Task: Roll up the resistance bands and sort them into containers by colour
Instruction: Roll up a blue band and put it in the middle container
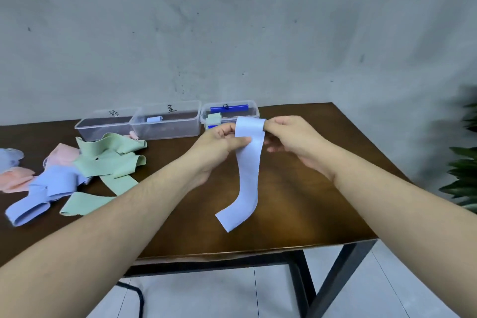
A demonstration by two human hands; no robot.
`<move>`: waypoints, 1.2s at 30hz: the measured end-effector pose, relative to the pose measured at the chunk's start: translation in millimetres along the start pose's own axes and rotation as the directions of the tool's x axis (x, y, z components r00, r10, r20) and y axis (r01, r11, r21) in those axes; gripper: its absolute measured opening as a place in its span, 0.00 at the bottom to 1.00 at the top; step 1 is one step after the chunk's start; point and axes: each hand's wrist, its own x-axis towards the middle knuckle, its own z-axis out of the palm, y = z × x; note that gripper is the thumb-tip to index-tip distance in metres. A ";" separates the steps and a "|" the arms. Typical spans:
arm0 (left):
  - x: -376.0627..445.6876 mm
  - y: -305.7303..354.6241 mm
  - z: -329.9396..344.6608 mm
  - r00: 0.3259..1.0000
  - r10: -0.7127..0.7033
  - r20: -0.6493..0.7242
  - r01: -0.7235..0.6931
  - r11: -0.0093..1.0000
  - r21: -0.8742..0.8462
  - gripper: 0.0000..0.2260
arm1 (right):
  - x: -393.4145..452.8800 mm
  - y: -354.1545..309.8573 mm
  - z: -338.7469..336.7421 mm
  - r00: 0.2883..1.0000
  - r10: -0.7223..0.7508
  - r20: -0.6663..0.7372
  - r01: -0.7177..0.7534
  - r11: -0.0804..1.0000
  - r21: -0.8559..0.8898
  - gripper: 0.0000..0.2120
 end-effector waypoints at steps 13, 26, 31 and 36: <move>2.6 22.7 12.0 0.939 0.024 -0.344 -0.092 0.979 -0.182 0.06 | -17.4 8.8 17.9 0.961 -0.051 0.271 -0.018 0.969 0.246 0.24; 99.3 -73.1 -50.7 0.874 -0.442 -0.202 0.348 0.860 -0.373 0.08 | 62.9 57.1 78.7 0.895 0.413 0.167 -0.432 0.896 0.102 0.13; 136.1 -101.7 -68.2 0.863 -0.481 -0.154 0.417 0.851 -0.320 0.09 | 83.6 77.9 90.6 0.870 0.479 0.112 -0.476 0.878 -0.057 0.10; 162.9 -117.7 -72.6 0.882 -0.460 -0.103 0.432 0.876 -0.215 0.16 | 89.6 84.8 91.0 0.906 0.417 -0.075 -0.406 0.805 -0.432 0.17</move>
